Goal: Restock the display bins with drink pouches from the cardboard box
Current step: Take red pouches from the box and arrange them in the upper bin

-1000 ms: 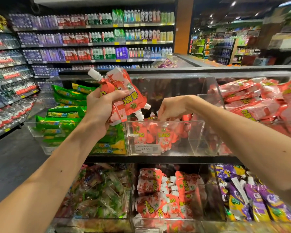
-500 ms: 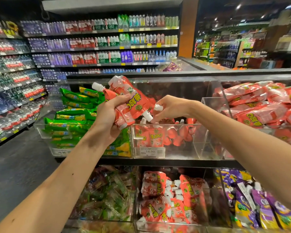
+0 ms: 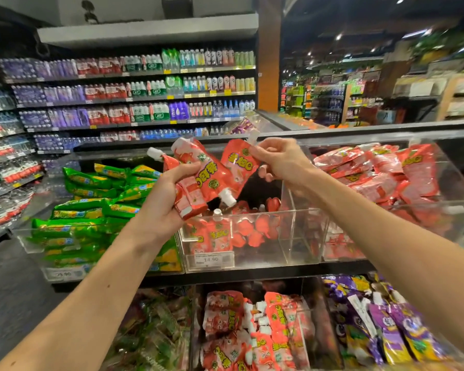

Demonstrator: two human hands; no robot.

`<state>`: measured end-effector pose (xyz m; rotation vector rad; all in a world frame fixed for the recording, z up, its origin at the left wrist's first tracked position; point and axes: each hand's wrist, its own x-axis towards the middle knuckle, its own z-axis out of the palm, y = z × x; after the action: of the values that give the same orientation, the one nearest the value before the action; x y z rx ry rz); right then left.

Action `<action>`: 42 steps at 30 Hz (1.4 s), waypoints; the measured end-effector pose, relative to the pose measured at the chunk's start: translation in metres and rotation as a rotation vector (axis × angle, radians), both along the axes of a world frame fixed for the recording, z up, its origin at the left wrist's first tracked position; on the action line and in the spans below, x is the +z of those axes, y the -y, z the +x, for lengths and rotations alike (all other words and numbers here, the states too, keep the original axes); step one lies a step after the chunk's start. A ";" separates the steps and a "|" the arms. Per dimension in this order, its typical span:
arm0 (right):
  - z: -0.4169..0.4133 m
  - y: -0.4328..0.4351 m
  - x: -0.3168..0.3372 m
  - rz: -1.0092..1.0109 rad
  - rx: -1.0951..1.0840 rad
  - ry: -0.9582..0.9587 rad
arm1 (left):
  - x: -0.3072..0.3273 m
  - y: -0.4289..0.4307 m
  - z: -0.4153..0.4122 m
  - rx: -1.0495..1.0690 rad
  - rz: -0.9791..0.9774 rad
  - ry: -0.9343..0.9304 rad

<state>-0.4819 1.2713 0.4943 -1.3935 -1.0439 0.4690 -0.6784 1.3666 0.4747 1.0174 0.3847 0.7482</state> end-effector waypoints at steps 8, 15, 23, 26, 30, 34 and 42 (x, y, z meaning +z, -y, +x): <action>0.007 0.000 -0.016 -0.424 -0.181 0.697 | 0.004 -0.008 0.017 0.229 0.183 -0.179; 0.004 -0.029 -0.034 -0.675 -0.051 0.735 | 0.007 -0.004 0.028 0.316 0.273 -0.226; -0.003 -0.032 -0.034 -0.909 0.007 0.987 | 0.004 -0.013 0.022 0.310 0.261 -0.243; 0.001 -0.037 -0.034 -0.938 0.054 1.025 | 0.002 -0.012 0.023 0.315 0.248 -0.243; 0.005 -0.041 -0.038 -0.914 0.066 1.005 | 0.001 -0.009 0.026 0.317 0.251 -0.253; 0.007 -0.036 -0.035 -0.875 0.104 0.913 | 0.002 -0.008 0.030 0.280 0.245 -0.284; 0.005 0.001 0.007 -0.499 0.351 0.343 | 0.007 0.000 0.041 0.172 0.160 -0.177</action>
<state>-0.4774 1.2701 0.5013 -1.7768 -1.5354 0.8068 -0.6374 1.3666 0.4815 1.2169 0.5777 0.8565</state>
